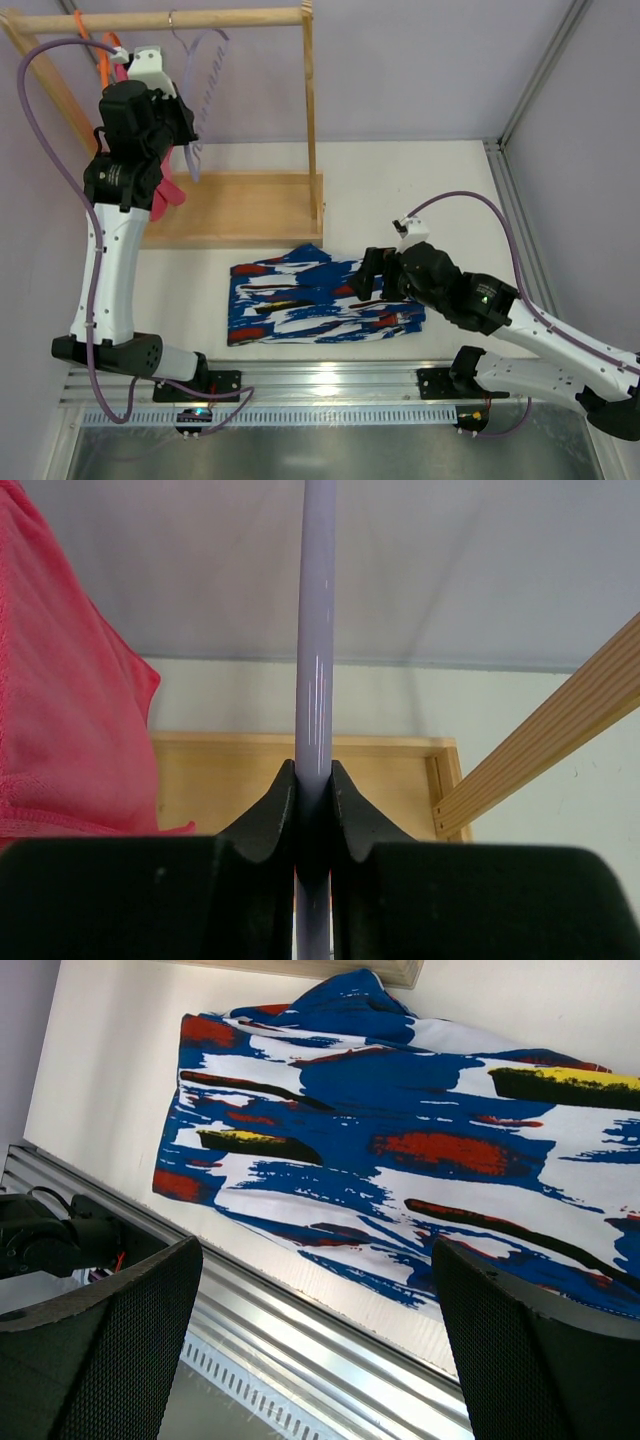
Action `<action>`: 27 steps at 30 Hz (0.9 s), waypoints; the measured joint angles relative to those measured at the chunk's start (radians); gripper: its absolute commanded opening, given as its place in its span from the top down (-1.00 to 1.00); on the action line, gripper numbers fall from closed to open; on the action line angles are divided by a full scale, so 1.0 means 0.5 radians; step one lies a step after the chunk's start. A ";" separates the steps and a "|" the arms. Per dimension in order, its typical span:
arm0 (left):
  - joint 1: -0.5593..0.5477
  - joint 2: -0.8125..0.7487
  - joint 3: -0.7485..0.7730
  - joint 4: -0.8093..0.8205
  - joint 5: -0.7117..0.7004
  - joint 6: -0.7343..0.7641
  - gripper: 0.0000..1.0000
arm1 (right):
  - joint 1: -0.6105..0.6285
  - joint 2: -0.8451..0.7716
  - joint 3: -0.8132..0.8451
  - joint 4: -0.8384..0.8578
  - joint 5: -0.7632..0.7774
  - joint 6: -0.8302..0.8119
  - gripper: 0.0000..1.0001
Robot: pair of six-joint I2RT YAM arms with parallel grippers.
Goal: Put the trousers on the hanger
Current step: Grab a hanger with the left arm
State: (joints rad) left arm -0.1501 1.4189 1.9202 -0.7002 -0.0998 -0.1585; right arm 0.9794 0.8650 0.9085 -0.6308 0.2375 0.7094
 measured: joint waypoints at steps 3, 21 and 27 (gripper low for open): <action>0.001 -0.006 0.024 -0.001 0.014 -0.027 0.99 | 0.000 -0.009 0.000 -0.002 0.000 0.001 -0.96; 0.001 -0.192 0.021 0.119 0.027 -0.041 1.00 | 0.000 -0.056 -0.076 -0.005 0.007 0.016 -0.96; 0.001 -0.310 -0.146 0.331 0.006 -0.028 0.99 | 0.000 -0.084 -0.079 -0.005 0.007 0.034 -0.96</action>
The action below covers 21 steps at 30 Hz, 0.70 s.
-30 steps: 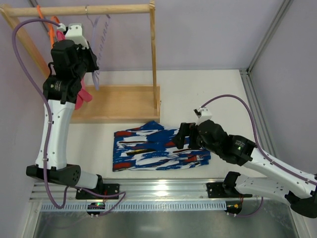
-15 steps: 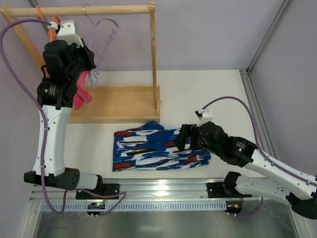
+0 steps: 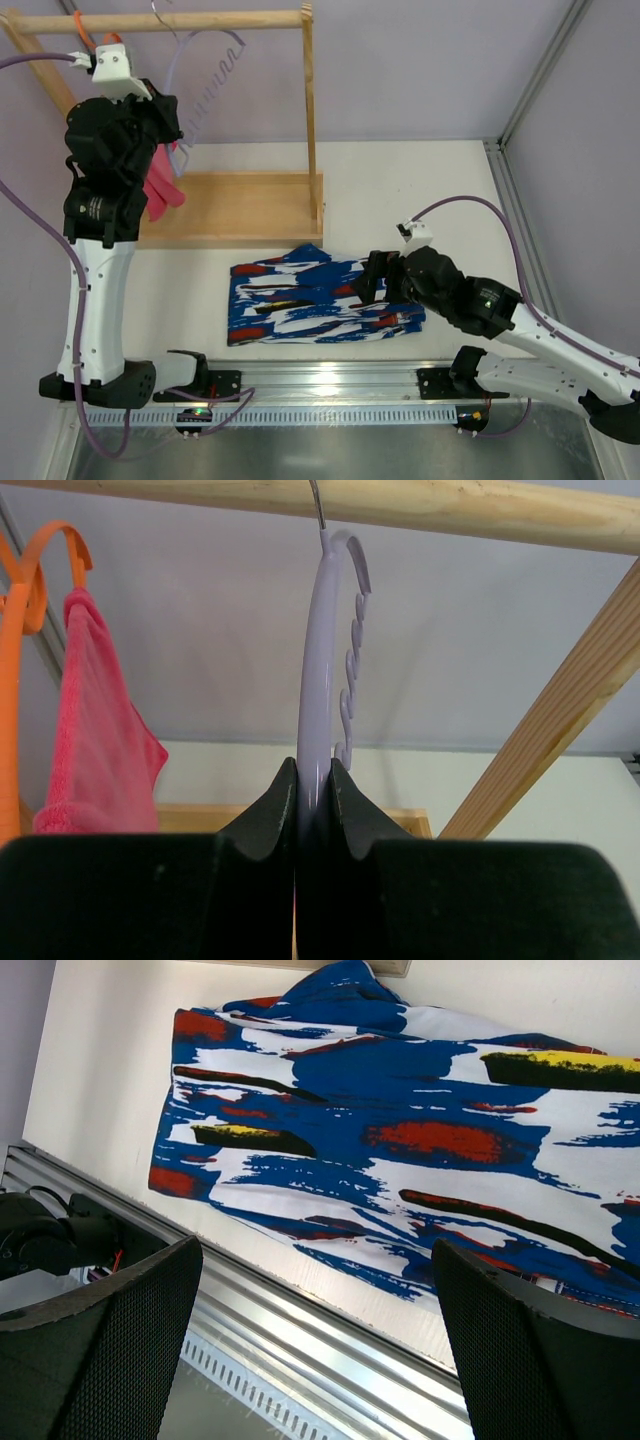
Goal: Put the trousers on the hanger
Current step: Grab a hanger with the left arm
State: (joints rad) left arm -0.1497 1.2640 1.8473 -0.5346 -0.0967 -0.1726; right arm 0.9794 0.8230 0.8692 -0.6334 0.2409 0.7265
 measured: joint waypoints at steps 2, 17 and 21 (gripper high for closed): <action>0.000 -0.015 -0.034 0.045 -0.008 0.003 0.99 | 0.000 -0.001 0.000 0.000 0.000 0.010 -0.96; 0.000 -0.197 -0.144 0.031 -0.007 0.054 1.00 | 0.000 -0.029 0.011 -0.008 -0.038 0.041 -0.96; 0.000 -0.394 -0.252 -0.073 0.012 0.038 0.99 | 0.000 0.006 0.166 -0.004 -0.076 0.097 -0.85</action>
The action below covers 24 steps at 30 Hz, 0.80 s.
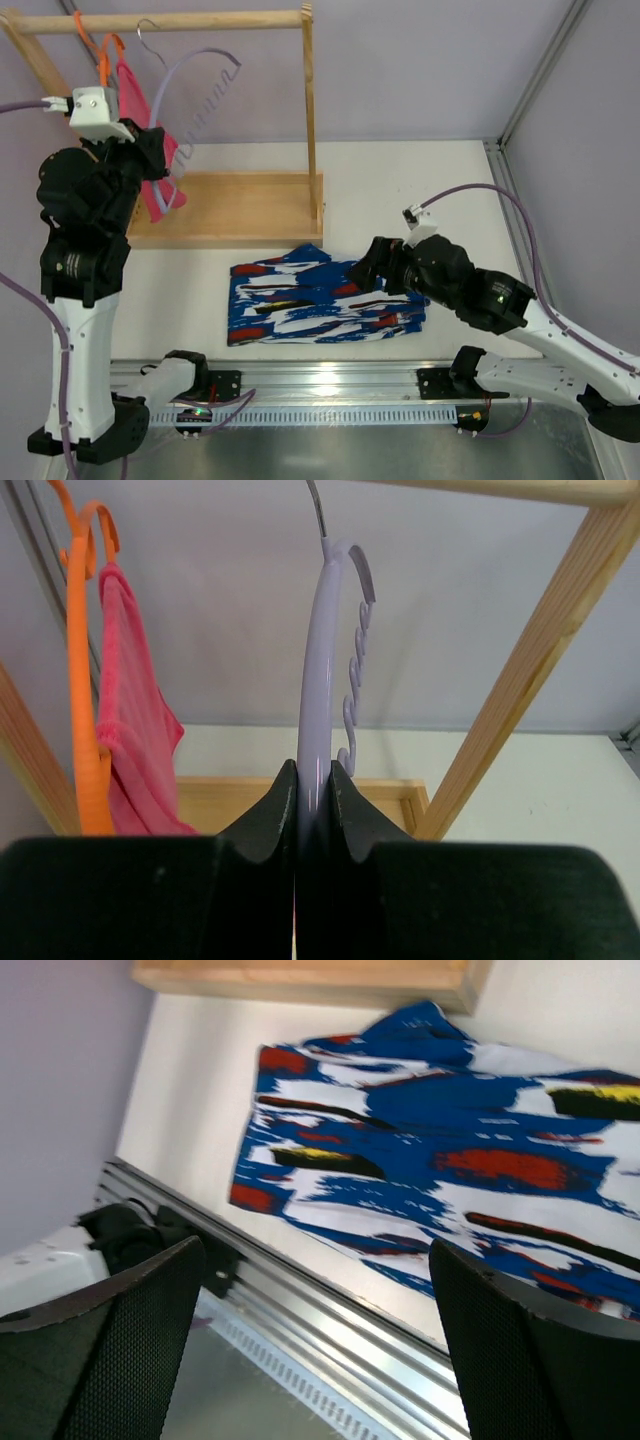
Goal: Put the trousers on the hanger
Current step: Grab a hanger with the left arm, then pass the hanger from the left arm to the right
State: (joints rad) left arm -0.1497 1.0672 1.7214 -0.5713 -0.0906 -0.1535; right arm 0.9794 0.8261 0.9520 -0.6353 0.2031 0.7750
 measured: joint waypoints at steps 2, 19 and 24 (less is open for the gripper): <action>0.000 -0.119 -0.094 -0.045 0.021 -0.014 0.99 | 0.001 0.078 0.179 0.029 -0.028 0.036 -0.74; 0.000 -0.831 -0.925 -0.208 0.572 -0.324 0.99 | 0.285 1.768 2.013 0.434 0.011 0.502 -0.10; -0.003 -0.973 -1.047 -0.198 0.694 -0.327 0.99 | 0.307 1.971 2.043 0.457 0.030 0.645 -0.08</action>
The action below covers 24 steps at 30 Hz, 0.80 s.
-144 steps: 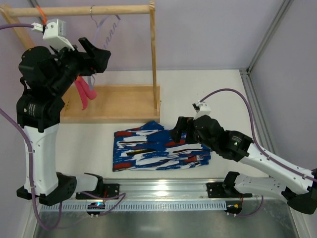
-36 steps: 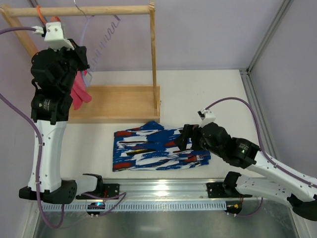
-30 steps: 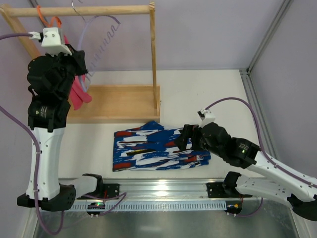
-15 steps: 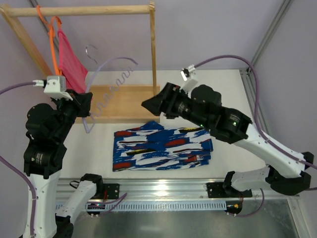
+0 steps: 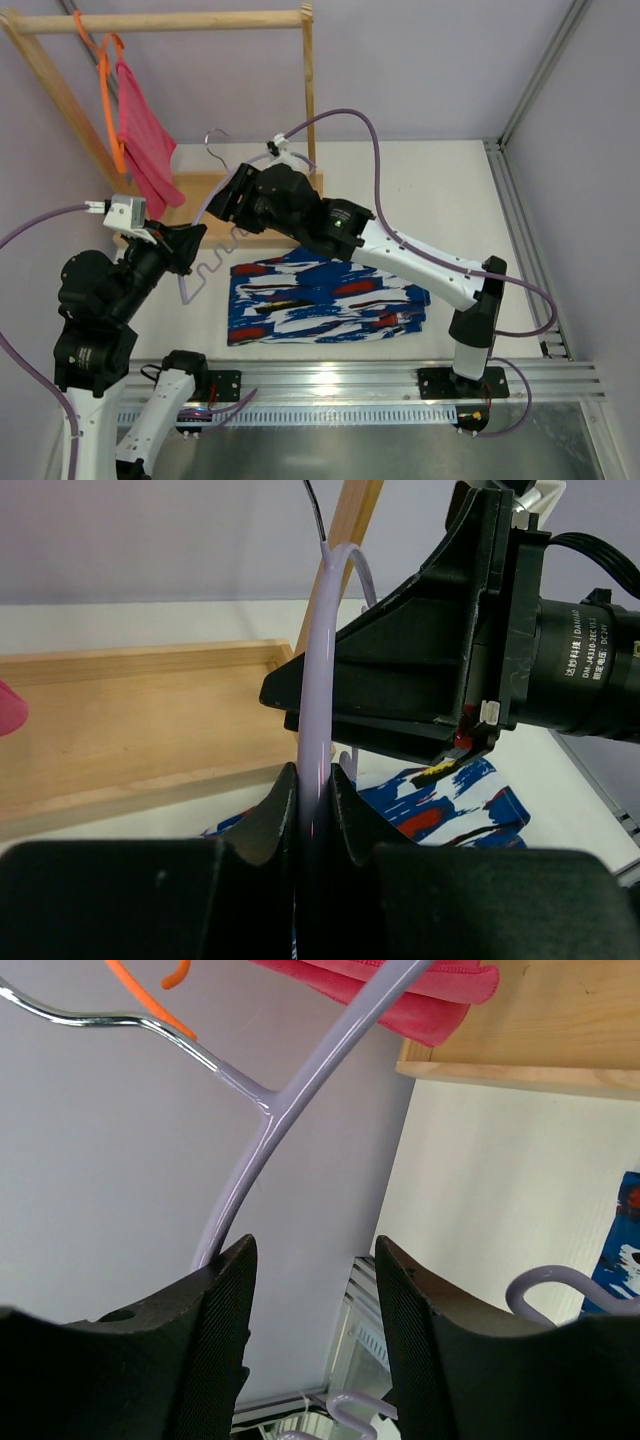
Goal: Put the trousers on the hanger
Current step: Pass the hanger from the left arm to the right
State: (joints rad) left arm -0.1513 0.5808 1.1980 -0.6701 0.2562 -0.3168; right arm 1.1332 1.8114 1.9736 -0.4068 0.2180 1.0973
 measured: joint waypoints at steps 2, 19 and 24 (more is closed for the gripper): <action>0.001 -0.031 -0.051 0.027 0.018 -0.014 0.99 | 0.008 0.036 0.008 -0.002 0.015 0.027 -0.07; -0.007 -0.079 -0.229 0.089 0.020 -0.083 0.99 | 0.117 -0.431 -0.581 0.274 0.249 0.092 -0.37; -0.008 -0.079 -0.253 0.124 0.057 -0.137 0.99 | 0.110 -0.390 -0.333 0.239 0.313 0.074 -0.43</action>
State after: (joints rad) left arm -0.1551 0.5411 1.0714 -0.6079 0.2848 -0.3855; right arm 1.1881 1.6165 1.8069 -0.2874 0.3744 1.1343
